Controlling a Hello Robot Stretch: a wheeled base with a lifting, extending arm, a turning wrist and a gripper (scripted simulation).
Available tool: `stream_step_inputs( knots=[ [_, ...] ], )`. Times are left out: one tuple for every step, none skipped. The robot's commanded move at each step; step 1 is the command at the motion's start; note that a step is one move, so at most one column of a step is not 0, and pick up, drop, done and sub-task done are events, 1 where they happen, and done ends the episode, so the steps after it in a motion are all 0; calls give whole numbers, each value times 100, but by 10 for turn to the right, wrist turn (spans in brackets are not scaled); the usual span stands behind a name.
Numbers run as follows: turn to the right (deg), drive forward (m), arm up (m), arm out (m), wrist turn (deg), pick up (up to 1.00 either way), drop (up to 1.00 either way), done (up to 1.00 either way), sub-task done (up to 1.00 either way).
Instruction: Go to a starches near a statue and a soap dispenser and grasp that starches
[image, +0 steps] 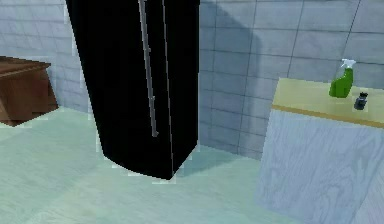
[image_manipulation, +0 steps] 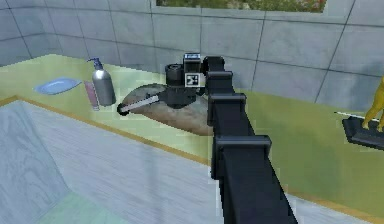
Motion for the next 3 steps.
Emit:
stream_step_inputs(
  knots=[
    [0, 0, 0, 0, 450, 0, 0, 0, 0],
    [0, 0, 0, 0, 210, 0, 0, 0, 0],
    [0, 0, -10, 0, 0, 0, 0, 0, 0]
  ],
)
